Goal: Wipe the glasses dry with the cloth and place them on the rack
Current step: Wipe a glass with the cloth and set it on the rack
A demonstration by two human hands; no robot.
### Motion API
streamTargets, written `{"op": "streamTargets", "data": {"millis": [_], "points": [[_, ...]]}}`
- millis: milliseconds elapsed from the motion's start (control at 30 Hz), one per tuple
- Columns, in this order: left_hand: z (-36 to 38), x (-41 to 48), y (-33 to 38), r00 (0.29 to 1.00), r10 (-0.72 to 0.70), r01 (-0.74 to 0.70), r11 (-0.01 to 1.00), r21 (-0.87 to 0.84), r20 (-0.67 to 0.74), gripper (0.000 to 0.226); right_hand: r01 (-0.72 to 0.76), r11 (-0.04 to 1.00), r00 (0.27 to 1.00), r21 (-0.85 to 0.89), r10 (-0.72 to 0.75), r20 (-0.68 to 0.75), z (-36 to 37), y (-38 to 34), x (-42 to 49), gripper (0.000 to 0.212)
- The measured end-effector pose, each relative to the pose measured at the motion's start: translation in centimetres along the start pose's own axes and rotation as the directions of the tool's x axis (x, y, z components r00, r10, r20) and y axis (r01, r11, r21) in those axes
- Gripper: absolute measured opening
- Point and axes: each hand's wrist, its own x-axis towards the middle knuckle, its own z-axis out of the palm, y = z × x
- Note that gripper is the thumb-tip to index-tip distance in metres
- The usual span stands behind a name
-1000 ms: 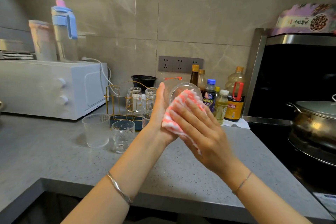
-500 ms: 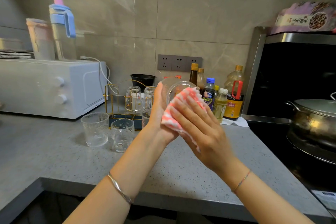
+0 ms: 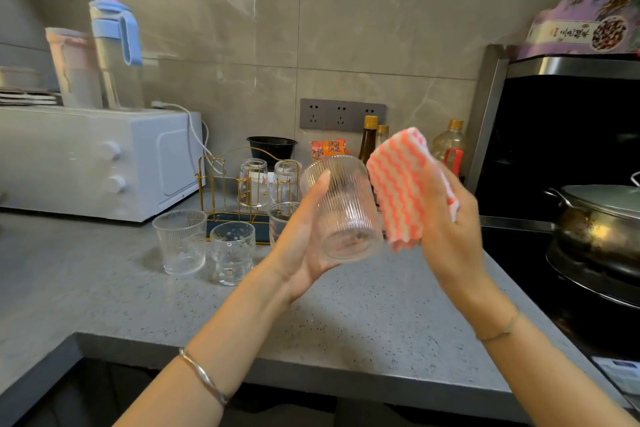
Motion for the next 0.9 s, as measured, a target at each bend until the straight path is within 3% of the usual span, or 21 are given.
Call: {"op": "streamTargets", "data": {"millis": [100,167,233,300,367,433,500,600,733,800,900], "points": [[-0.6,-0.6,-0.7,1.000,-0.024,0.024,0.999,0.023,0.002,0.076,-0.036,0.999,0.998,-0.005,0.036,-0.048,-0.5,-0.5,1.4,0.028],[-0.8,-0.7,-1.0,0.999,-0.037,0.036,0.998,0.053,0.007,0.087,-0.055,0.998,0.998,0.019,0.055,0.006,-0.7,-0.6,1.9,0.030],[-0.7,-0.8,-1.0,0.999,-0.036,0.035,0.997,0.071,0.005,0.068,-0.115,0.993,0.987,-0.006,0.115,0.113,-0.8,-0.7,2.1,0.033],[-0.7,-0.9,-0.9,0.999,-0.050,0.049,0.996,0.075,0.006,0.052,-0.083,0.964,0.957,-0.253,0.148,0.248,-0.9,-0.7,2.2,0.034],[-0.8,-1.0,-0.8,0.998,-0.055,0.055,0.995,0.078,-0.005,0.052,0.000,0.889,0.908,-0.458,0.192,0.373,-1.1,-0.6,2.2,0.034],[-0.9,-1.2,-0.7,0.999,-0.050,0.050,0.997,0.054,-0.002,0.065,-0.122,0.902,0.849,-0.413,0.311,0.428,-1.3,-0.8,2.4,0.043],[-1.1,-1.2,-0.8,0.998,-0.054,0.053,0.998,0.019,0.019,0.083,-0.304,0.905,0.782,-0.297,0.415,0.466,-1.6,-1.2,2.7,0.066],[-1.4,-1.2,-0.6,0.994,-0.082,0.086,0.995,-0.052,0.066,0.076,-0.437,0.867,0.713,-0.239,0.496,0.496,-2.3,-1.7,3.6,0.092],[-1.1,-1.2,-1.0,0.986,-0.123,0.131,0.989,-0.068,0.110,0.062,-0.272,0.855,0.795,-0.442,0.458,0.397,-2.2,-1.3,3.5,0.050],[-0.6,-1.2,-1.2,0.983,-0.140,0.151,0.984,-0.092,0.116,0.049,-0.202,0.889,0.834,-0.411,0.376,0.403,-1.4,-0.6,2.7,0.036],[0.0,-1.4,-1.4,0.971,-0.184,0.205,0.970,-0.134,0.155,0.060,-0.145,0.939,0.931,-0.311,0.236,0.280,-0.4,0.5,1.3,0.029]]}}
